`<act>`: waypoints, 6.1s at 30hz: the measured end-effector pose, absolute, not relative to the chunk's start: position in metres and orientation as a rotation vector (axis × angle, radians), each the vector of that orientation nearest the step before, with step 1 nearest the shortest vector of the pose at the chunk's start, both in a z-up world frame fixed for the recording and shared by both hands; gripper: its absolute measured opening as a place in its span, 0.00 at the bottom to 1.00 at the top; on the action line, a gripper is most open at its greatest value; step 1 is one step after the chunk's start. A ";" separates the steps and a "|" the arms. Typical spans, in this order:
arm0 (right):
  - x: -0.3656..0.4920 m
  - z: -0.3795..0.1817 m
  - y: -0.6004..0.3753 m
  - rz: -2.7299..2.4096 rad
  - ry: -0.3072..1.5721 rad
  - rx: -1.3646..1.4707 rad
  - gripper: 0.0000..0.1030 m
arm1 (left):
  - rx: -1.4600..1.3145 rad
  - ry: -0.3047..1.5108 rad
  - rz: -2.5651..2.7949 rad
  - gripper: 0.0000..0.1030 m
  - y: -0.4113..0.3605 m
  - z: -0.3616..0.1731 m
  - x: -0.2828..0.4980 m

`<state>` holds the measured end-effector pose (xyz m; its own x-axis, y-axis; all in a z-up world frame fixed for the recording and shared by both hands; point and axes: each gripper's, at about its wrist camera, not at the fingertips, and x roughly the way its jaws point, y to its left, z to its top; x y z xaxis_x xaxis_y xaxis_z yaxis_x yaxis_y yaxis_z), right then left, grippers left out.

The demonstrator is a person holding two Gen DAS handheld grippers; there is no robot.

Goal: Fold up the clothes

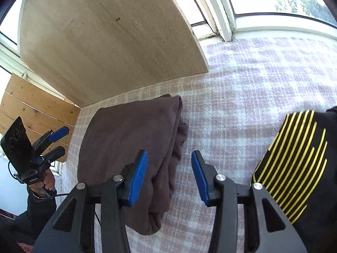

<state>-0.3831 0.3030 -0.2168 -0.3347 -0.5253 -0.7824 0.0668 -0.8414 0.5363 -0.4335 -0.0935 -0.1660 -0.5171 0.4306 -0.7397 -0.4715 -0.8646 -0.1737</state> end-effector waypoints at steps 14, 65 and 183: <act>-0.354 -0.196 0.265 -2.384 -0.366 1.588 0.42 | -1.220 0.181 2.399 0.57 -0.084 -0.174 -0.419; -0.383 -0.195 0.173 -2.152 -0.367 1.458 0.26 | -1.244 -0.197 2.272 0.64 -0.101 -0.133 -0.466; -0.397 -0.213 0.058 -1.987 -0.411 1.425 0.49 | -1.513 -0.836 2.515 0.55 -0.325 -0.192 -0.275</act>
<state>-0.3966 0.0585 -0.2134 -0.1976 -0.6633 -0.7218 0.3221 -0.7394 0.5913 -0.2753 -0.3253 -0.1923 -0.5053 0.3446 -0.7911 0.1973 -0.8464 -0.4947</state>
